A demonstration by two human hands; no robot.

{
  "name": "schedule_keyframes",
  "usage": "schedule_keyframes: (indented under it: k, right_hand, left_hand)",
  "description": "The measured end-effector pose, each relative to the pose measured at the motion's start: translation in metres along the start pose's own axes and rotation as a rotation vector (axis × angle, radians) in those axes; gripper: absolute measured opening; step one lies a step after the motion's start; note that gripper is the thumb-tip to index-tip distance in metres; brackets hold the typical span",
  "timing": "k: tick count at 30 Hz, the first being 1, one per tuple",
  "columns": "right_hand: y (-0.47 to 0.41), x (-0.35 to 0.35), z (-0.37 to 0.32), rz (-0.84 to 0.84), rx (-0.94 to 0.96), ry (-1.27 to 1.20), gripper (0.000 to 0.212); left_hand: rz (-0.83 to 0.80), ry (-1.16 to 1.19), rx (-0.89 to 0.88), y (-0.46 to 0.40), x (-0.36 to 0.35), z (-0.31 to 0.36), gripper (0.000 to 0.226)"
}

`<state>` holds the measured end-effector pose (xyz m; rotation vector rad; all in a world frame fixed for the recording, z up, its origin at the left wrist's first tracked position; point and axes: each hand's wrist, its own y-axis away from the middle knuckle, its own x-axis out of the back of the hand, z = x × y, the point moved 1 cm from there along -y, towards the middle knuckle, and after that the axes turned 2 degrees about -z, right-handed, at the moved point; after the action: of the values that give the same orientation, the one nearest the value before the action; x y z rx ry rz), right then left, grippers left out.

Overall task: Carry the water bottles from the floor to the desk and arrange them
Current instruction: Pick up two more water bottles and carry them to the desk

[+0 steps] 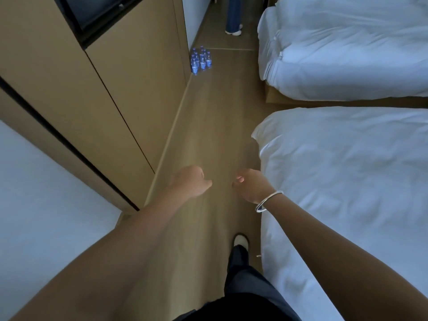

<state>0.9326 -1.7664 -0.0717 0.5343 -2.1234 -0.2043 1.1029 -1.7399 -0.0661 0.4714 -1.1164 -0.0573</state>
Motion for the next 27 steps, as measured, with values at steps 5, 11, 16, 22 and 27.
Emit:
schedule_keyframes:
  k: [5,11,16,22,27]
  right_hand:
    - [-0.089,0.054,0.009,-0.023,0.048,0.021,0.024]
    - [-0.186,0.11,0.021,0.0,0.069,0.073,0.026]
    - [-0.252,0.13,0.023,-0.041,0.056,0.11,0.024]
    - [-0.341,0.15,0.007,-0.077,0.069,0.111,0.028]
    - [-0.432,0.166,-0.019,-0.069,0.071,0.111,0.028]
  left_hand:
    - [0.041,-0.014,0.019,-0.089,0.027,0.04,0.022]
    - [0.087,-0.018,0.028,-0.186,0.057,0.082,0.026]
    - [0.066,-0.014,0.056,-0.246,0.075,0.094,0.025]
    - [0.047,-0.001,0.058,-0.332,0.106,0.096,0.027]
    - [0.045,0.003,0.043,-0.425,0.148,0.093,0.019]
